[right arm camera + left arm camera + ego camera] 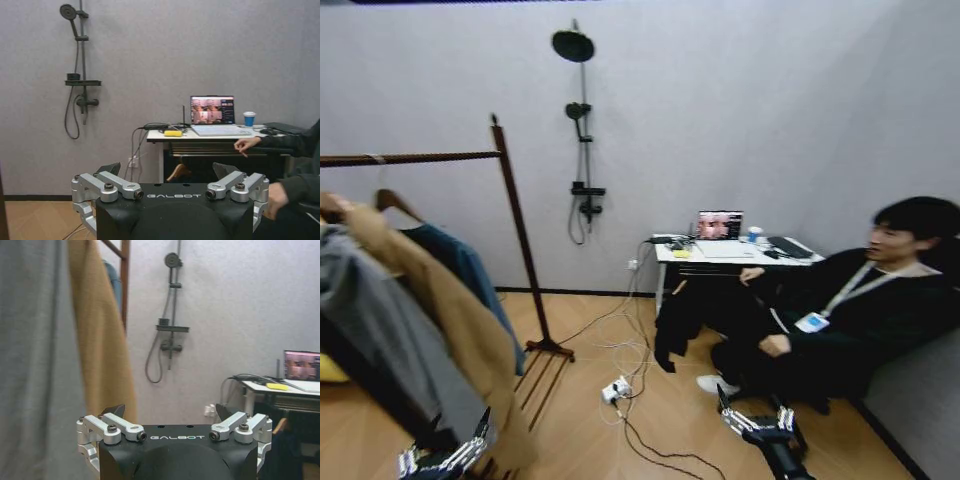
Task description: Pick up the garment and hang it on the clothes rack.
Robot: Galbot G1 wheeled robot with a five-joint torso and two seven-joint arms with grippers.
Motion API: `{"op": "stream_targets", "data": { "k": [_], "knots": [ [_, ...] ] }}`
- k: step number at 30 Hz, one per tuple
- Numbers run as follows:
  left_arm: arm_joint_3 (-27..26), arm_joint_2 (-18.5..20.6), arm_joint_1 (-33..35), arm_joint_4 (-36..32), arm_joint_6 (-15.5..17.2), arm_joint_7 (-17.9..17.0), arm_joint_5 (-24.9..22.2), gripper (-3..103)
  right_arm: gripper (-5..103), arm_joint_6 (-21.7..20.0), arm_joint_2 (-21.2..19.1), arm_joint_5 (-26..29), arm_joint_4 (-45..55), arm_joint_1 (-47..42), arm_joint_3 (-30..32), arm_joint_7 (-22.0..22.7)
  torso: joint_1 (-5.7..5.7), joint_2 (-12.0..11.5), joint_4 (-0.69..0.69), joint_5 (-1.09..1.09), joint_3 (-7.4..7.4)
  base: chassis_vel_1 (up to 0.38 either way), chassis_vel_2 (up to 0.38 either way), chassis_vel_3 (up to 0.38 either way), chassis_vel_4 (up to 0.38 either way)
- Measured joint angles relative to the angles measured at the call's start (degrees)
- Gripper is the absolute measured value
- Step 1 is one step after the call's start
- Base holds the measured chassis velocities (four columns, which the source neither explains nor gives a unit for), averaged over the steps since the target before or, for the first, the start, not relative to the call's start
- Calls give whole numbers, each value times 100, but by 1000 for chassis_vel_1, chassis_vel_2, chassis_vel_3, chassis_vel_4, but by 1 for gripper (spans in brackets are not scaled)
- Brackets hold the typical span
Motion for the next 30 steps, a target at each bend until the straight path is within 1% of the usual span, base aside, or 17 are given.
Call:
{"op": "stream_targets", "data": {
  "k": [8, 14, 17, 23, 26, 30],
  "knots": [
    [0, 0, 0, 0, 0, 0, 0, 100, 100, 0, 0, 0, 0, 0, 0, 0, 0, 0, 1, -1, 0, -120, -134, -115, -126],
    [0, 0, 0, 0, 0, 1, 0, 100, 100, 0, 0, 0, 0, -1, 0, 0, 0, 0, -1, -1, 0, -79, -91, -98, -96],
    [0, 0, 0, 0, 0, 1, 0, 100, 100, 0, 0, 0, 0, 0, 0, 0, 0, -1, 1, 0, 0, 0, 0, 0, 0],
    [0, 0, 0, 0, 0, 0, 0, 100, 100, 0, 0, 0, 0, 0, 0, 0, 2, -1, 1, 0, 0, 74, -61, -40, 66],
    [0, 0, 0, 0, 0, 0, 0, 100, 100, 0, 0, 0, 0, 0, 1, 0, 1, -1, 0, 1, 0, 136, -137, -137, 111],
    [0, 0, 0, 0, 0, -1, 0, 100, 100, 0, 0, 0, 0, 0, 0, 0, 1, -1, 2, -3, 0, 224, -186, -184, 182]
  ]
}}
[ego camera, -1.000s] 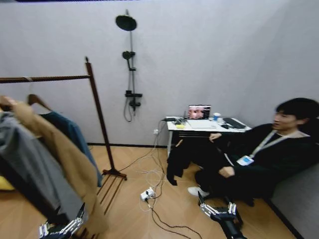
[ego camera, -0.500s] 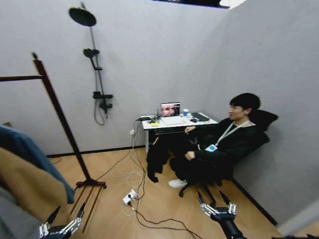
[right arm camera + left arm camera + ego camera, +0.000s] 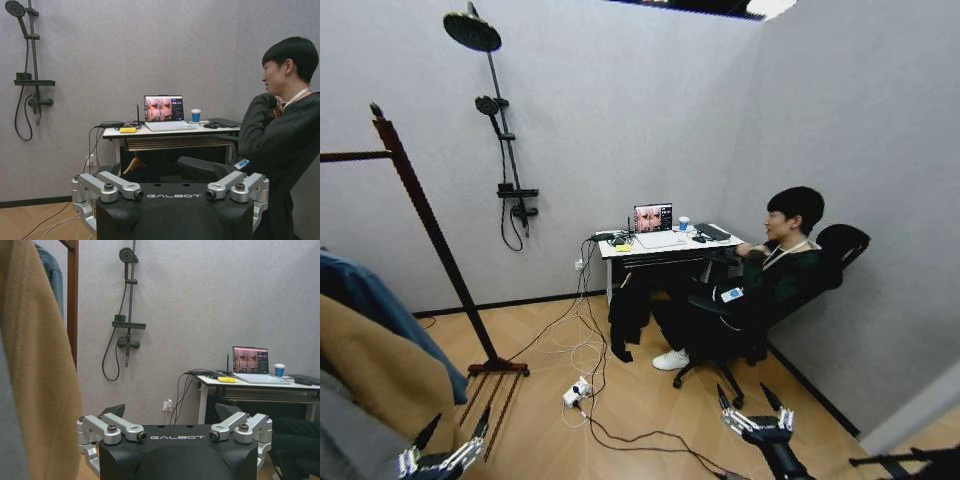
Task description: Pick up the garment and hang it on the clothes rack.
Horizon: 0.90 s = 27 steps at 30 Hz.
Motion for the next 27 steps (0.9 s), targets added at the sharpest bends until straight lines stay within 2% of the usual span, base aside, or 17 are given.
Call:
{"op": "stream_targets", "data": {
  "k": [1, 4, 6, 9, 12, 14, 18, 19, 22, 25, 27],
  "knots": [
    [0, 0, 0, 0, 0, 0, 0, 100, 100, 0, 0, 0, 0, 0, 0, 0, -2, 0, -1, 6, 0, 252, -198, -237, 194],
    [0, 0, 0, 0, 0, 0, 0, 100, 100, 0, 0, 0, 0, 0, 1, 0, -1, 0, -1, 0, 0, 249, -218, -236, 251],
    [0, 0, 0, 0, 0, 1, 0, 100, 100, 0, 0, 0, 0, 0, 0, 0, -1, 0, -1, 7, 0, 244, -280, -249, 265],
    [0, 0, 0, 0, 0, 0, 0, 100, 100, 0, 0, 0, 0, -1, 0, 0, -2, 0, -1, -2, 0, 273, -289, -260, 272],
    [0, 0, 0, -1, 0, 3, 0, 100, 100, 0, 0, 0, 0, 0, 1, 0, -1, 0, -2, 7, 0, 343, -323, -312, 308],
    [0, 0, 0, 0, 0, 0, 0, 100, 100, 0, 0, 0, 0, 0, -1, -1, -2, 0, -1, 3, -1, 324, -341, -350, 344],
    [1, 0, 0, -1, 0, 7, 0, 100, 100, 0, -1, 0, 0, 0, 0, 0, -1, 0, 0, 8, 0, 415, -373, -375, 362],
    [1, 0, 0, 1, 0, -1, 0, 100, 100, 0, 0, 0, 1, -1, 1, -1, -3, 2, -1, -8, -1, 337, -361, -369, 391],
    [1, -1, 1, -1, 0, 8, 0, 100, 100, 0, 0, 0, 0, -1, 1, 0, -3, 1, -1, 8, 0, 378, -321, -370, 346],
    [-1, -1, 1, 0, 0, -2, 0, 100, 100, 1, 0, 0, 0, -2, -1, -1, -5, 5, 2, -5, -3, 275, -231, -296, 285],
    [-1, -1, 1, 0, 0, -2, 0, 100, 100, 0, 1, 0, 0, -2, -1, -1, -6, 5, 0, 3, -3, 179, -87, -187, 221]
  ]
}}
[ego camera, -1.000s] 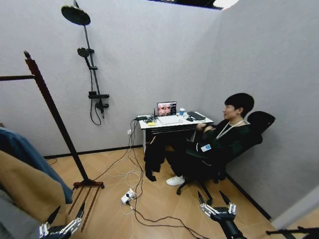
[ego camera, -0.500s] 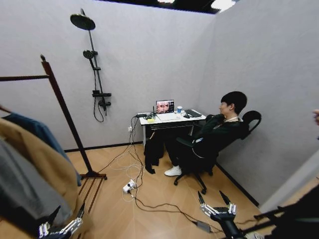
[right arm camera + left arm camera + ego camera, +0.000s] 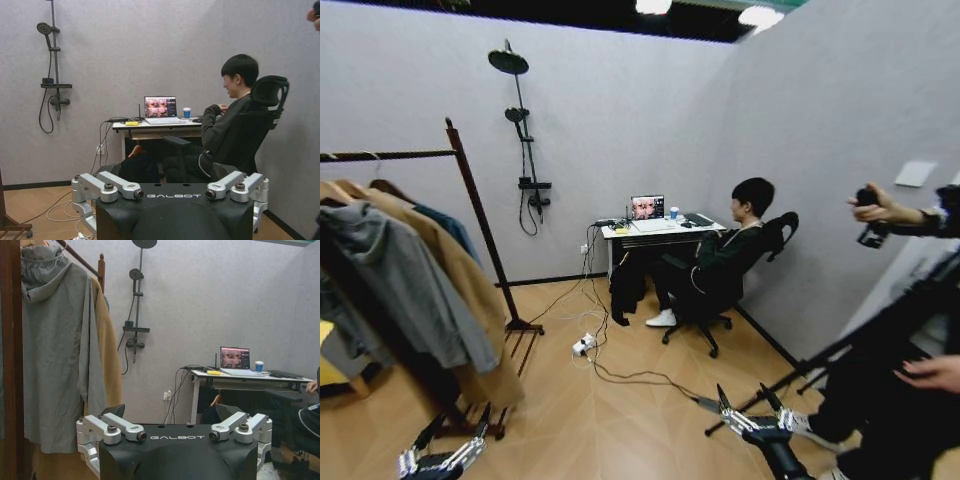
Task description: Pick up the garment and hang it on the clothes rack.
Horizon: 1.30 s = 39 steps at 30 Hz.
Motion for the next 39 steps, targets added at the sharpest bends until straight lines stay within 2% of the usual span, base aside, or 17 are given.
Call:
{"op": "stream_targets", "data": {
  "k": [6, 11, 39],
  "knots": [
    [2, 0, 0, 0, 0, 8, 0, 100, 100, 0, 0, 0, 0, 0, 3, 0, 3, -4, -4, 2, 3, 21, -1, -82, 89],
    [1, 0, -1, 0, 0, 4, 0, 100, 100, 0, -1, 0, 0, 4, 2, 0, 10, -8, 2, 1, 5, -16, 81, 129, 5],
    [1, 0, 0, 0, 0, 2, 0, 100, 100, 0, -1, 0, 0, 2, 1, 0, 6, -5, -1, 0, 3, 49, 35, 36, 35]
  ]
}}
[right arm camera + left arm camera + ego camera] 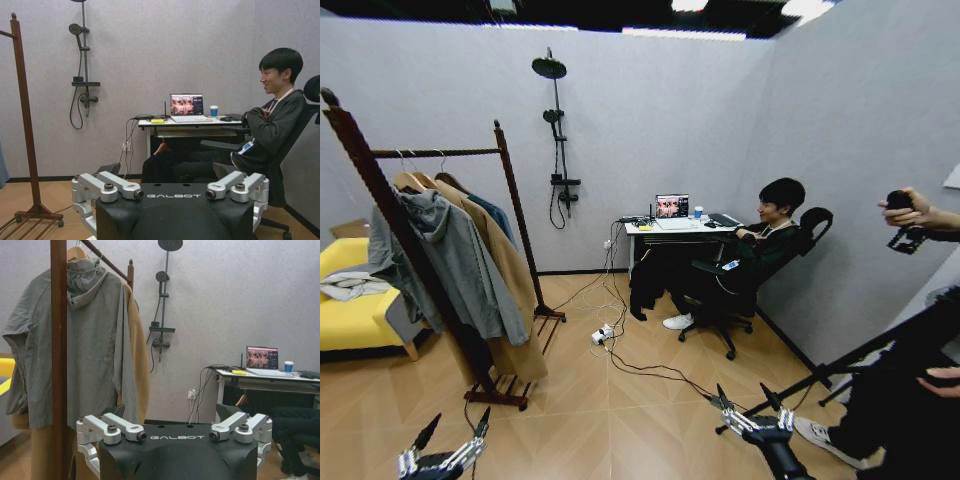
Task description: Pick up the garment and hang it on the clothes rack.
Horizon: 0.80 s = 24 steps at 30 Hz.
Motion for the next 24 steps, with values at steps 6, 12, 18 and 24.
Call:
{"op": "stream_targets", "data": {
  "k": [6, 12, 18, 24],
  "knots": [
    [0, 0, 0, 0, 0, 1, 0, 100, 100, 0, 0, 0, 0, 0, 0, 0, 0, 0, 1, 0, 0, 122, -130, -114, 107],
    [0, 0, 0, 0, 0, 5, 0, 100, 100, 0, 0, 0, 0, -1, 0, 0, 0, 0, -1, 2, 0, 204, -227, -202, 201],
    [0, 0, 0, 0, 0, 2, 0, 100, 100, 0, 0, 0, 0, -1, 0, 0, -1, 0, 1, 1, 0, 299, -274, -273, 276],
    [0, 0, 0, 0, 0, 2, 0, 100, 100, 0, 0, 0, 0, -3, 0, 0, -7, 5, 0, 2, -3, 253, -303, -269, 268]
  ]
}}
